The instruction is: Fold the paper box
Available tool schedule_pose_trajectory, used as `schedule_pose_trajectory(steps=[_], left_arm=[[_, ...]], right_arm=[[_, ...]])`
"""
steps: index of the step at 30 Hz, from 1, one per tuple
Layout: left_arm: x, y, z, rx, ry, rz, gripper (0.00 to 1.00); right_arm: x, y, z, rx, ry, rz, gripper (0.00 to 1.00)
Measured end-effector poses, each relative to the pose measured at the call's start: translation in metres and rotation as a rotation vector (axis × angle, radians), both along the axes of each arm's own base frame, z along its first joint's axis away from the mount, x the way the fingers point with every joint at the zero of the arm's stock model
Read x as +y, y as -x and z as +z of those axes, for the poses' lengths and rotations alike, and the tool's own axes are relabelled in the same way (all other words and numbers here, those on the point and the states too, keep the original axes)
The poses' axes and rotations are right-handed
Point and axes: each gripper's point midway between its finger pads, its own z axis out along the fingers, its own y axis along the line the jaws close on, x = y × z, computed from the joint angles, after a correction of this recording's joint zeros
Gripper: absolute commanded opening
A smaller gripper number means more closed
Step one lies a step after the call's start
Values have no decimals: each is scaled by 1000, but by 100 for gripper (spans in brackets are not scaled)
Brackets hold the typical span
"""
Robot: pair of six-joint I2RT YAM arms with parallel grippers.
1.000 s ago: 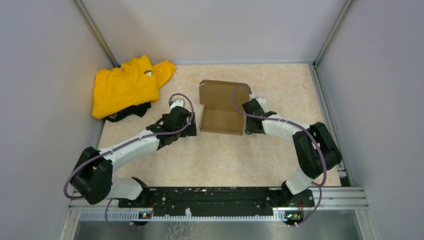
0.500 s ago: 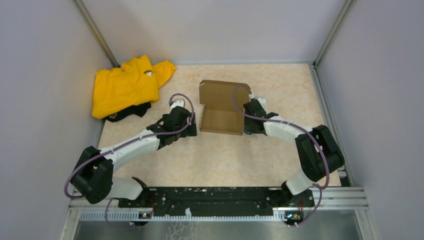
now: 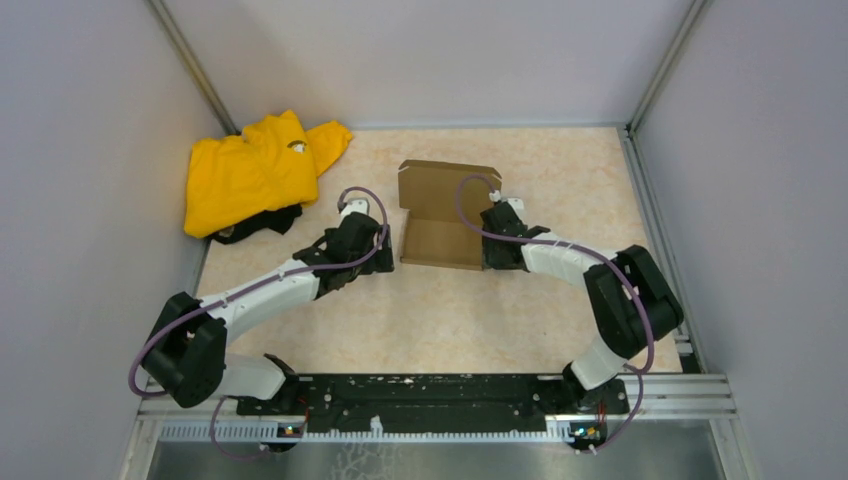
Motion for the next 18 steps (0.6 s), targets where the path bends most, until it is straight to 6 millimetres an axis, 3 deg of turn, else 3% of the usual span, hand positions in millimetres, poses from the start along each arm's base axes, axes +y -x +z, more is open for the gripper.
schedule_pose_trajectory(steps=[9,18], left_arm=[[6,-3,0,0,0,20,99],[9,-5,0,0,0,29,99]], right_arm=[[2,2,-8,17,15,15,54],[10,-13,-7,0,8,23,49]])
